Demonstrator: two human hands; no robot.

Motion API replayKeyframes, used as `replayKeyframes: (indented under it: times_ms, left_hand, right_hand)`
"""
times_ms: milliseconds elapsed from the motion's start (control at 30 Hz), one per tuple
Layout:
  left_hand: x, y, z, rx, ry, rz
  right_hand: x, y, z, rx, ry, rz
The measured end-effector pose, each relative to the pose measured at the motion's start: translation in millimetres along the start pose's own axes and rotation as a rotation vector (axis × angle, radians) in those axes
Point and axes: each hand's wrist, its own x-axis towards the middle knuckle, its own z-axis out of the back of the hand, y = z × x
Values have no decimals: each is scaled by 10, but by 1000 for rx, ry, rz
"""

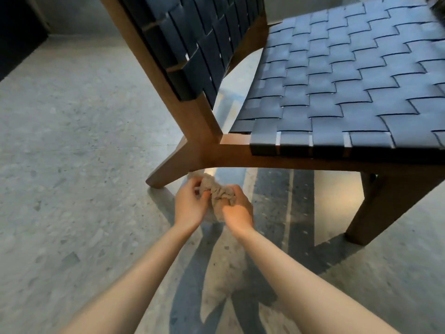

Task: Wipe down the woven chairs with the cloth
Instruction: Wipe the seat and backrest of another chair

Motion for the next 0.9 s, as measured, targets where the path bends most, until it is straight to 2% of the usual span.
replayKeyframes:
  times_ms: [133,267,433,700,900]
  left_hand:
    - [-150,-503,74,29,119,207]
    - [-307,-1120,394,40,220,241]
    - [-600,-2077,1024,-33,222,313]
    - [-820,-3783,2400,-144,191,297]
    - [-751,-4755,3540,-178,268,113]
  right_hand:
    - [-214,211,563,-67,132,-44]
    - [-575,738,1186,-79,160,-10]
    - [-1143,1637,1834,-131,201,23]
    - [-2106,3525,2523,-134,223,112]
    - [-2701,4927,2696,-154,221,167]
